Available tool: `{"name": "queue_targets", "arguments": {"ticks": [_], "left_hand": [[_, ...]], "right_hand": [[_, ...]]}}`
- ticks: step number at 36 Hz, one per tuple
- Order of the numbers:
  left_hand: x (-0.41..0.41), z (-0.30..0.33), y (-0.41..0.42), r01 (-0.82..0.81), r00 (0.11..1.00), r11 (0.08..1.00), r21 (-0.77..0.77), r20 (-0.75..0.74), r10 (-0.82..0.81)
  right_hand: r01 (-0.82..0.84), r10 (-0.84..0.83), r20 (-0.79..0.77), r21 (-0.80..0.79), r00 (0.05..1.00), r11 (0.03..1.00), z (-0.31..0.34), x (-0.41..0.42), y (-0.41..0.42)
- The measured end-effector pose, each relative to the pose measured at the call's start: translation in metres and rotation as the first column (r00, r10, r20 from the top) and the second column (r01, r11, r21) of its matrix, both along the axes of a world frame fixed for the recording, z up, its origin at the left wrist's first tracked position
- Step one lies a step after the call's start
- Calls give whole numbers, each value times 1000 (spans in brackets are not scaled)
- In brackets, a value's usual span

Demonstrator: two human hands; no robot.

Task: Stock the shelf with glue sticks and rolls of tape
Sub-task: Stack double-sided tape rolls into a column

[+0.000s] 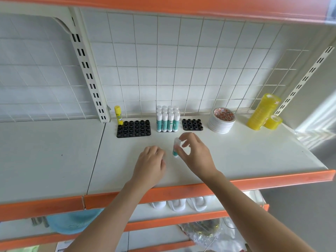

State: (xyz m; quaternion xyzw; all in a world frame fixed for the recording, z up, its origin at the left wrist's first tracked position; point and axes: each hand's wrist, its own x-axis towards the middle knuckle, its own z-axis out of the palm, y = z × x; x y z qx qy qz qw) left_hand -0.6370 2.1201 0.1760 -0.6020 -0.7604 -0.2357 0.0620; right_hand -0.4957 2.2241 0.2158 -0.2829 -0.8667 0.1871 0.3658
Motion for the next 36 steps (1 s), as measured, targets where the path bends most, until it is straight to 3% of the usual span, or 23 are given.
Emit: {"name": "queue_targets", "arguments": {"ticks": [9,15,28,36], "left_hand": [[-1,-3,2,-6,1000,1000,5,-19,6],[0,-2,2,-7,1000,1000,-2,9,7],[0,3,-1,4,1000,1000,-12,6,-4],[-1,-1,1,-7,1000,1000,2,1,7]], "right_hand": [[9,-9,-60,6,998,1000,14,-4,32],[133,-150,-119,-141,981,981,26,-18,82],[240,-244,-1,-175,970,955,13,-41,115],[194,-182,113,-102,977,976,20,-43,125]]}}
